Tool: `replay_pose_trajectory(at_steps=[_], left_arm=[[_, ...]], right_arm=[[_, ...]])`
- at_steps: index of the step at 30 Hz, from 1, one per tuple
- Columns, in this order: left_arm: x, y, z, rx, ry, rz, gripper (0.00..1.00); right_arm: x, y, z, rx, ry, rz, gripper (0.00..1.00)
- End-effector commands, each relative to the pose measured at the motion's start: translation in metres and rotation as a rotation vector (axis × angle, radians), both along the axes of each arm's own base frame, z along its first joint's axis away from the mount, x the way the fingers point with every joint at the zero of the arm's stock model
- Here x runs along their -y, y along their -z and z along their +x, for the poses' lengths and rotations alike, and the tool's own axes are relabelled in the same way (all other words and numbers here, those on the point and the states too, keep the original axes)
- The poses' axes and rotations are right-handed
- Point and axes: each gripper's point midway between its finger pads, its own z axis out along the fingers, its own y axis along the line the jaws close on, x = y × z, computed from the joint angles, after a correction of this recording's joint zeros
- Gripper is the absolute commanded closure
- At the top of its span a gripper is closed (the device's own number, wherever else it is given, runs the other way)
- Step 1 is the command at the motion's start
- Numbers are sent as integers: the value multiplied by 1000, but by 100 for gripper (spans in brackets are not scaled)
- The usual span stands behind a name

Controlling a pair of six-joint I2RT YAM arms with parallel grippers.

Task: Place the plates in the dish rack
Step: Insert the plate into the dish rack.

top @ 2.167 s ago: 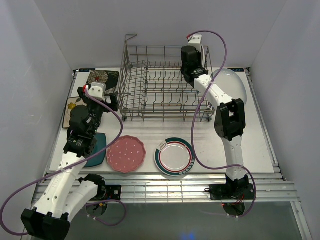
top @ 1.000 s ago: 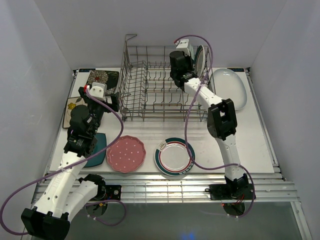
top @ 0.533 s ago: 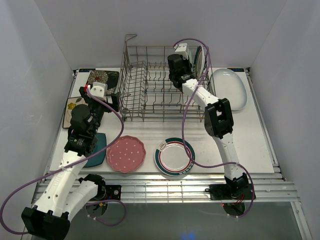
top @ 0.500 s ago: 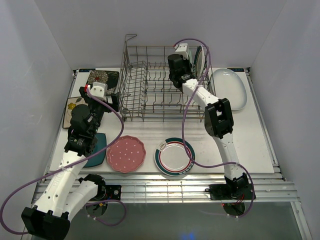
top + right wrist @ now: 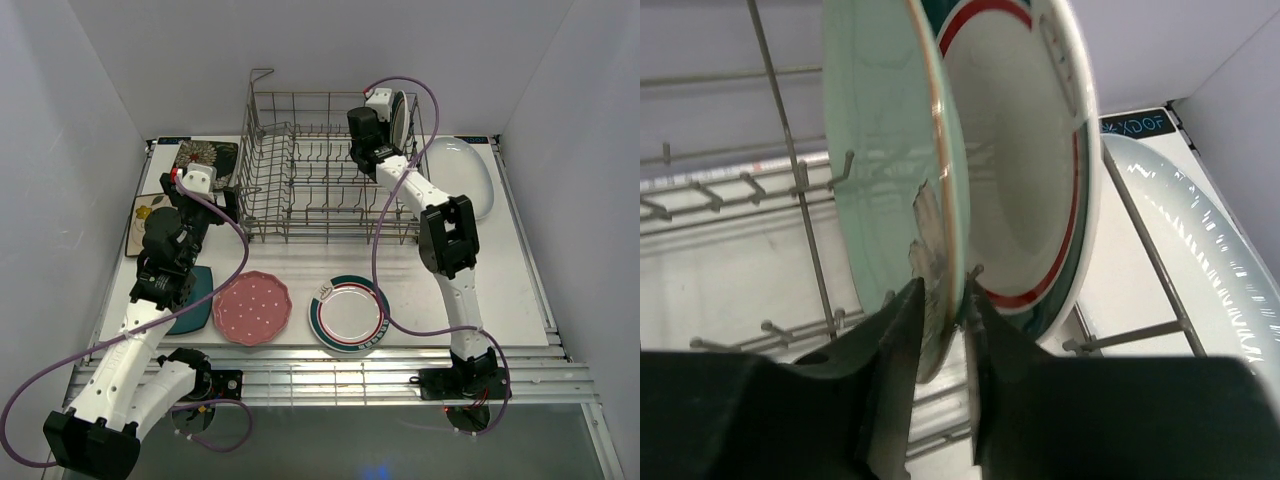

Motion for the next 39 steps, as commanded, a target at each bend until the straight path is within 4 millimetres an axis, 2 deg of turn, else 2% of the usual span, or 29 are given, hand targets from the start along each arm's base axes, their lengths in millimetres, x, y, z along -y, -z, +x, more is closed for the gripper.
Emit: replay_pose_trajectory(at_steps=[1,4,12,13,15,16,18,20,21,22,26,27,29,30,31,36,37,38,39], left_arm=[[2,-1,-2,-3,10,-5,2],[1,-1,-2,-3,6,-7,2],[1,-1,-1,-5,4,-7,2],[1,-1,-2,-5,4,-7,2],[1,-2,-2,-3,3,-6,2],[1,-1,-2,-5,1,-5,2],[0,-1,-2,-4,-1,-4,2],[0,1,0,-9,-5,-1,2],[-1,3,0,-13,-8,0,2],[-2,3,1,-12,-13,4,2],[-3,7,3,-18,-27,9,2],[-4,8,3,-17,-27,11,2],[-5,8,3,-16,-32,12,2],[-4,10,3,-19,-32,11,2],[-5,10,4,-19,-34,12,2],[-5,12,4,-18,-38,14,2],[-5,13,5,-20,-38,13,2],[-5,14,5,-23,-37,15,2],[-5,13,4,-20,-38,13,2]], right_arm=[[-11,-16,-15,-5,-43,46,70],[-8,-19,-18,-4,-41,49,62],[-7,-33,-26,5,-62,64,49],[-7,-40,-29,16,-65,71,48],[-7,-38,-32,12,-73,74,43],[-5,-47,-35,26,-75,83,40],[-5,-47,-40,21,-81,84,37],[-5,-60,-46,41,-93,100,32],[-5,-54,-51,28,-97,94,30],[-6,-64,-56,46,-107,105,25],[-10,-75,-74,62,-145,120,11],[-11,-76,-77,65,-153,122,3],[-13,-80,-89,63,-178,128,3],[-14,-80,-92,61,-184,129,5],[-15,-88,-98,74,-193,138,9],[-22,-78,-120,31,-251,179,10],[-22,-87,-127,48,-253,210,10],[-22,-75,-133,24,-255,209,10],[-21,-75,-137,26,-254,219,10]])
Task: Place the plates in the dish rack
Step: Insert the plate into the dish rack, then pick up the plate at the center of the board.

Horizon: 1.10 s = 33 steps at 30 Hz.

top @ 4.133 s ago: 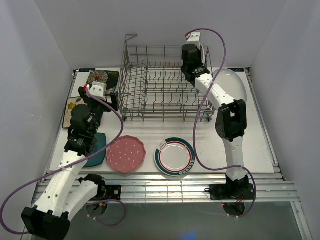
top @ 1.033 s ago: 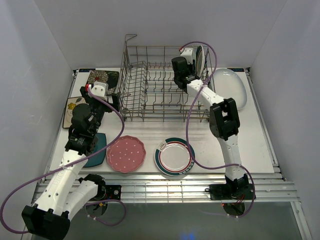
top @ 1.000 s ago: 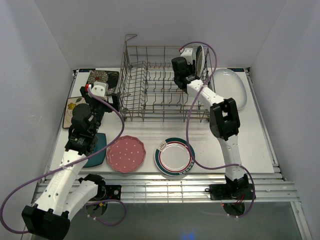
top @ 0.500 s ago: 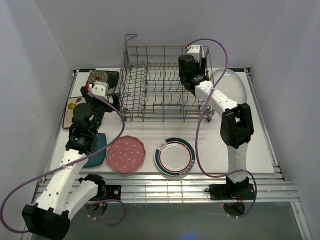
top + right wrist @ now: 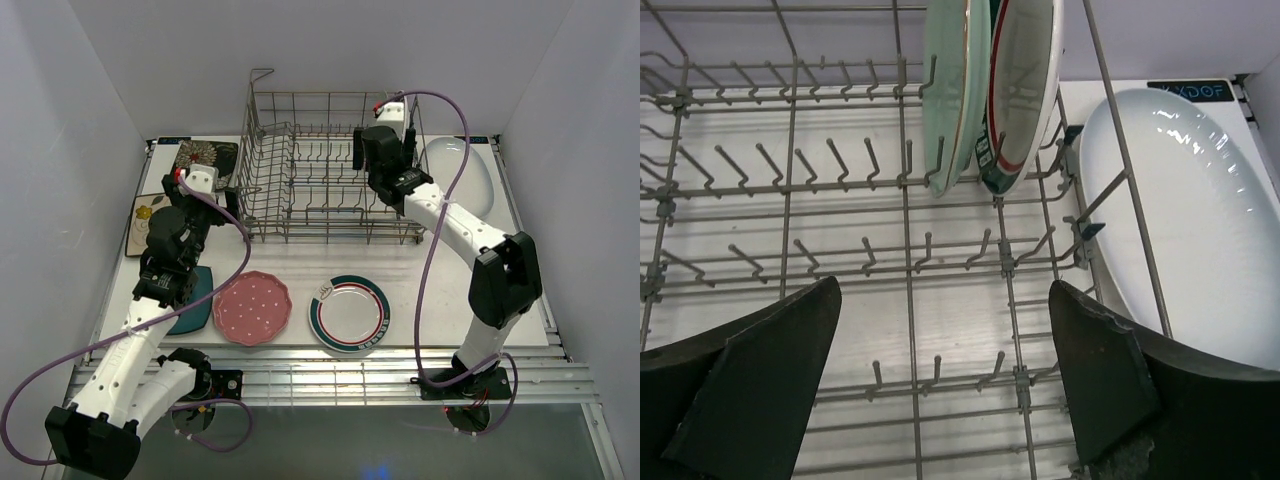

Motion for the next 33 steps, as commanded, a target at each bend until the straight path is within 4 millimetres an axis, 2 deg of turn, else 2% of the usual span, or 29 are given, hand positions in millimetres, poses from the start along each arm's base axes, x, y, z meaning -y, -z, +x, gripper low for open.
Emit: replay_pose_trajectory(at_steps=[1,2,3,4,6,7,10,18,19,21,22,23,26,31,33], left_arm=[[-2,2,0,4,-11,-1,2],[-1,1,0,5,-11,-3,2],[-1,1,0,5,-9,-3,2],[-1,2,0,6,-8,-1,2],[0,1,0,5,-6,-4,2],[0,3,0,1,-6,-1,2],[-1,1,-1,5,-11,-4,2],[-2,-4,-5,24,-8,-10,2],[-3,-5,-5,26,-11,-9,2],[-2,-3,-4,21,-9,-9,2],[-1,-3,-4,20,-5,-7,2],[-1,-1,-4,16,-5,-6,2],[-1,-1,-4,17,-5,-6,2],[0,-3,-8,18,6,-11,2],[0,-4,-9,20,13,-16,2]], right_arm=[[-1,-22,-22,45,-13,100,10],[-3,-21,-27,42,-22,122,10],[-2,-11,-32,23,-32,118,10],[-1,-17,-38,31,-38,134,10],[2,-8,-47,-1,-25,148,10],[2,-12,-52,0,-30,154,10],[7,-6,-66,-37,-8,160,10],[31,7,-104,-102,152,224,10],[32,4,-110,-97,171,268,10],[35,10,-119,-120,170,274,10],[37,5,-124,-116,171,300,10],[37,12,-129,-137,158,299,10],[31,9,-138,-132,69,315,8],[21,35,-166,-176,-101,339,8],[19,37,-176,-176,-146,360,8]])
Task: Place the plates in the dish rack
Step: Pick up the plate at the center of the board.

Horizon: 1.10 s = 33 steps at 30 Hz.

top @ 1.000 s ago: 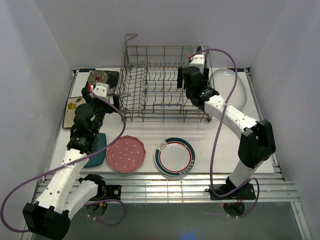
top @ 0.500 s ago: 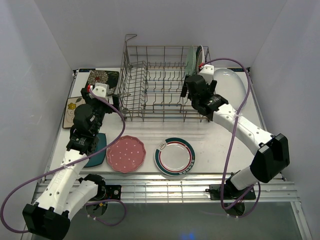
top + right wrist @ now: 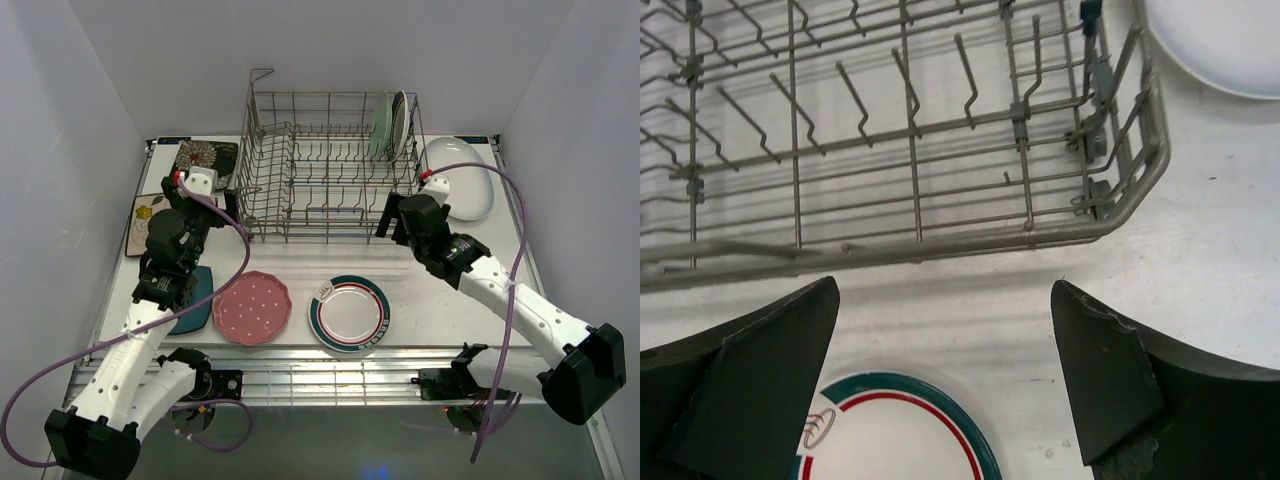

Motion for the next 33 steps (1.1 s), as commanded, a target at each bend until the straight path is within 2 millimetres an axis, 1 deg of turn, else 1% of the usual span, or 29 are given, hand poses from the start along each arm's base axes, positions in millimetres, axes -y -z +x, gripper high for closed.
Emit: replay_pose_trajectory(at_steps=[1,3,4,5,6,7,9,10,11,13,14,16,17,20,21,22,24,25,27,28,29,33], left_arm=[[1,-7,-7,23,14,-16,2],[1,-8,-7,25,13,-13,2],[2,-7,-7,22,15,-13,2],[2,-7,-7,18,20,-13,2],[3,-5,-7,14,24,-9,2],[4,-7,-7,17,29,-10,2],[7,-4,-8,7,47,-10,2],[8,-4,-9,10,52,-12,2],[8,-4,-9,12,53,-12,2],[11,-4,-10,9,67,-16,2],[12,-3,-10,8,72,-15,2],[13,-3,-10,6,81,-16,2],[14,-3,-10,6,83,-16,2],[13,-3,-10,7,81,-18,2],[14,-3,-10,6,84,-16,2],[13,-2,-10,5,81,-15,2],[13,-3,-11,9,83,-18,2],[13,-2,-12,9,83,-18,2],[13,-2,-12,8,83,-16,2],[13,-2,-11,7,81,-18,2],[13,-2,-11,9,81,-18,2],[13,-1,-11,2,83,-19,2]], right_arm=[[-20,8,-16,5,-147,77,9],[-20,14,-24,7,-180,86,10],[-21,25,-30,-16,-202,86,10],[-22,25,-34,-12,-223,95,10],[-23,30,-38,-24,-241,97,10],[-27,41,-45,-47,-275,108,10],[-30,46,-53,-51,-305,139,10],[-35,48,-57,-51,-335,166,10],[-33,62,-63,-76,-340,164,10],[-34,71,-69,-89,-349,190,10],[-35,82,-74,-103,-362,197,10],[-39,93,-80,-126,-389,212,10],[-40,102,-82,-146,-394,211,10],[-48,114,-89,-176,-440,233,10],[-46,124,-95,-204,-449,230,9],[-52,123,-96,-197,-476,254,9],[-52,133,-102,-215,-484,266,9],[-55,134,-106,-225,-503,281,9],[-54,136,-108,-226,-502,291,7],[-52,143,-113,-239,-502,294,7],[-52,143,-114,-235,-504,298,6],[-52,151,-121,-261,-512,312,2]])
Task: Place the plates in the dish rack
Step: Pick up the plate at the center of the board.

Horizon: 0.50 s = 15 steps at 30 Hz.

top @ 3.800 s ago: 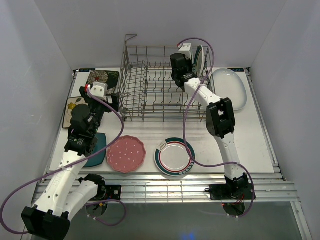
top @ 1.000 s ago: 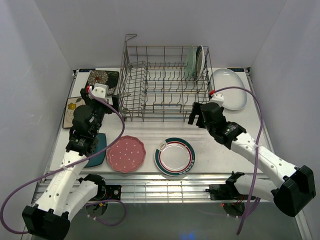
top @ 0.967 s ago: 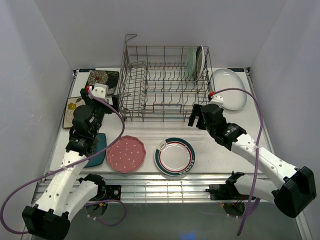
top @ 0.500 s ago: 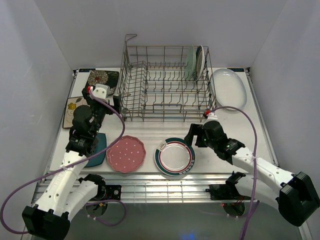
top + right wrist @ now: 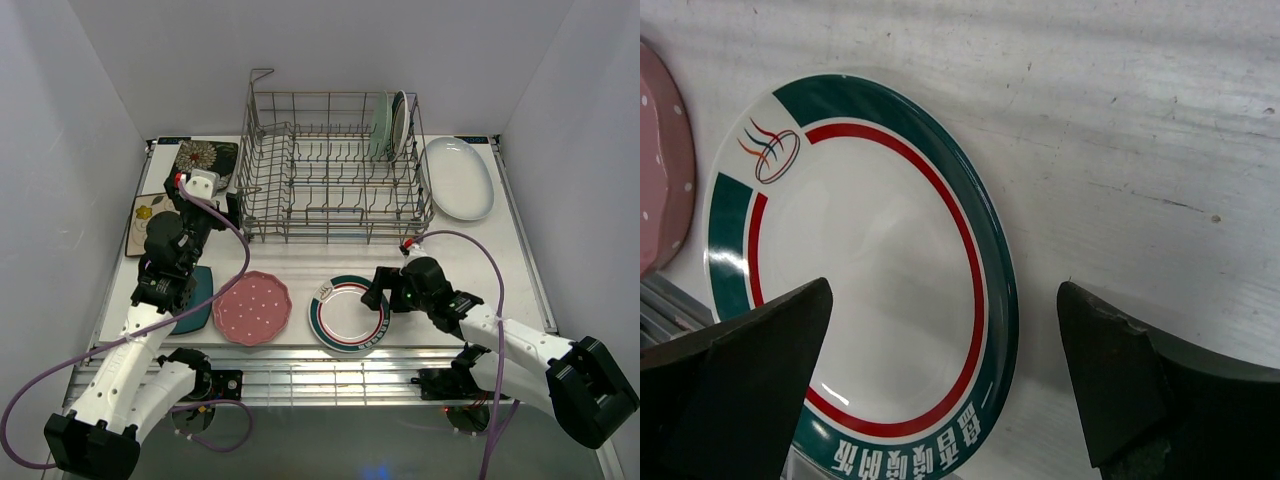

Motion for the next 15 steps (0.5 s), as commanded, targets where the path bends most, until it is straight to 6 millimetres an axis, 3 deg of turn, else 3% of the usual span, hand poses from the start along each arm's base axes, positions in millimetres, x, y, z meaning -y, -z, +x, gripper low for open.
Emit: replay_pose_trajectory(at_steps=[1,2,11,15], left_arm=[[3,0,-4,-5,15,-13,2],[2,1,-4,-6,15,-11,2],[3,1,-3,-13,15,-11,2],[4,0,-4,-11,19,-15,2]], right_arm=[[-12,-11,-2,24,-34,82,0],[-12,-10,-3,19,-35,83,6],[-13,-2,-11,-9,-48,101,20],[-13,3,-14,-23,-56,105,33]])
